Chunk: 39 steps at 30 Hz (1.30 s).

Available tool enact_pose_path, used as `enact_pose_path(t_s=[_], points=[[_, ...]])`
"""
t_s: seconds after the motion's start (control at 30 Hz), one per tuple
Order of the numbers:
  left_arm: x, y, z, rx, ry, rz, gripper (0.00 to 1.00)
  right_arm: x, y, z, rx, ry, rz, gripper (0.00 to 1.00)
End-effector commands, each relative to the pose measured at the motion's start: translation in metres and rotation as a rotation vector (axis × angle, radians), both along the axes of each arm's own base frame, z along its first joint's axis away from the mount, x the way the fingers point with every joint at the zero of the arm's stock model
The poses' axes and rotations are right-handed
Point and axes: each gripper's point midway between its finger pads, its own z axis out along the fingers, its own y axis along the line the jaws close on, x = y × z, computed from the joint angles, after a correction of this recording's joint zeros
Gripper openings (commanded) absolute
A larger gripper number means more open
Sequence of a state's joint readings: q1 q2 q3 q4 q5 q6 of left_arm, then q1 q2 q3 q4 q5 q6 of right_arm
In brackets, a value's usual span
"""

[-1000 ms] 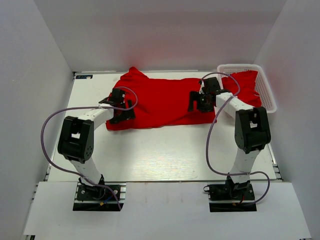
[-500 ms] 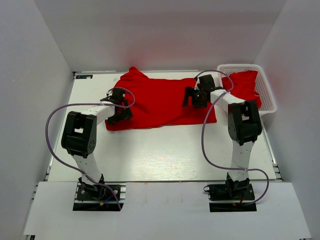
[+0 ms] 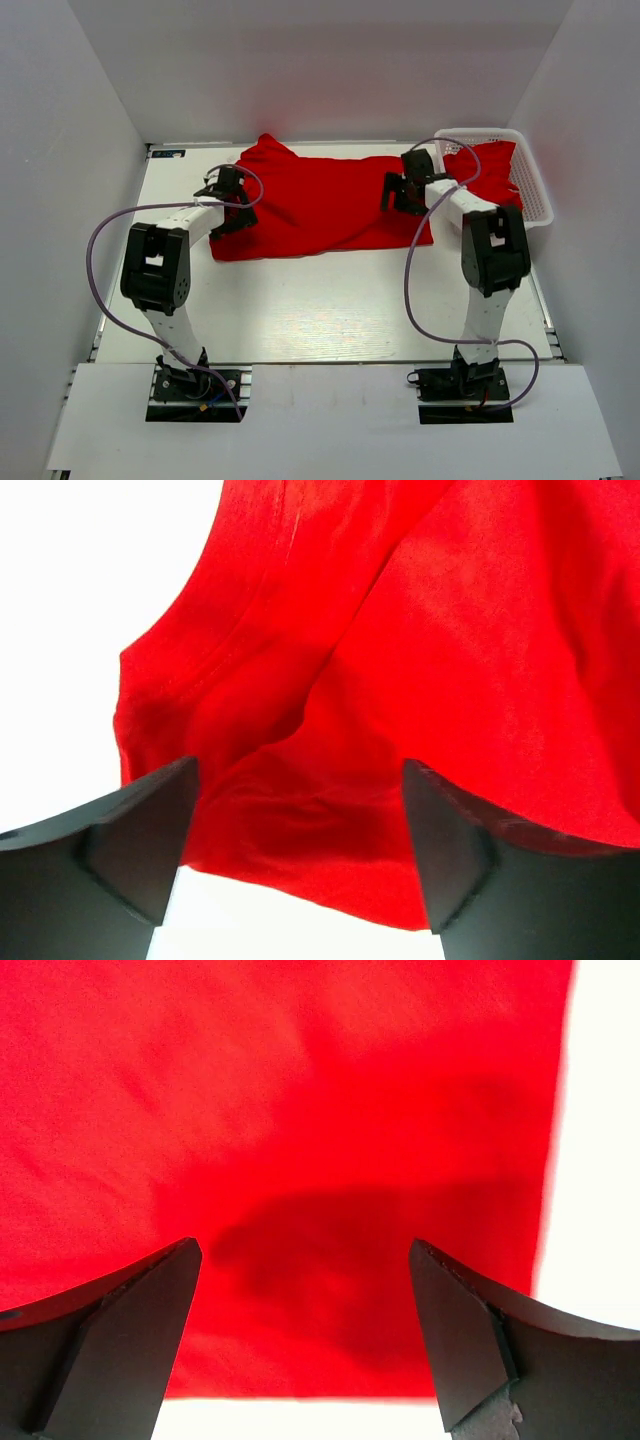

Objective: Fold and stack the t-shirts
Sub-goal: Fold the flattened tshirt in 1/3 of the way

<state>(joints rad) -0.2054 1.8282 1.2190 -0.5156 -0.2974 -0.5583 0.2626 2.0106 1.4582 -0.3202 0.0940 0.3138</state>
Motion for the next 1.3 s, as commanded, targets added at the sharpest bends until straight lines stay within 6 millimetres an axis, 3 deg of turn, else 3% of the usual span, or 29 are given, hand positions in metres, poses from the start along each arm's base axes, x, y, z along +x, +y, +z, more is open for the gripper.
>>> enact_pose_path(t_s=[0.0, 0.03, 0.13, 0.2, 0.4, 0.57, 0.73, 0.83, 0.97, 1.23, 1.27], points=[[0.021, -0.004, 0.03, -0.023, -0.106, -0.023, 0.88, -0.026, -0.037, 0.022, -0.108, -0.004, -0.116, 0.9], [0.023, -0.008, 0.031, -0.038, -0.111, -0.043, 0.79, -0.036, -0.041, 0.016, -0.12, 0.018, -0.12, 0.9], [0.021, -0.008, 0.023, -0.028, -0.081, -0.05, 0.69, -0.055, -0.052, 0.022, -0.143, 0.023, -0.144, 0.9], [0.018, -0.005, 0.012, -0.015, -0.049, -0.046, 0.69, -0.062, -0.063, 0.018, -0.177, 0.04, -0.176, 0.9], [0.013, 0.016, 0.018, 0.09, -0.046, 0.0, 0.72, -0.083, -0.085, 0.006, -0.231, 0.111, -0.214, 0.9], [0.031, 0.018, 0.032, 0.138, -0.097, -0.065, 0.75, -0.088, -0.1, -0.002, -0.243, 0.139, -0.251, 0.9], [0.046, 0.005, 0.013, 0.094, -0.092, -0.154, 0.75, -0.086, -0.11, -0.006, -0.241, 0.153, -0.277, 0.9], [0.054, 0.004, 0.008, 0.098, -0.099, -0.161, 0.75, -0.087, -0.11, -0.011, -0.226, 0.169, -0.277, 0.9], [0.062, 0.007, 0.004, 0.128, -0.087, -0.157, 0.68, -0.086, -0.104, -0.016, -0.194, 0.173, -0.257, 0.89], [0.066, 0.009, 0.01, 0.134, -0.109, -0.149, 0.36, -0.078, -0.081, -0.025, -0.093, 0.177, -0.204, 0.74], [0.066, 0.009, 0.014, 0.133, -0.118, -0.149, 0.33, -0.078, -0.081, -0.025, -0.087, 0.18, -0.207, 0.67]])
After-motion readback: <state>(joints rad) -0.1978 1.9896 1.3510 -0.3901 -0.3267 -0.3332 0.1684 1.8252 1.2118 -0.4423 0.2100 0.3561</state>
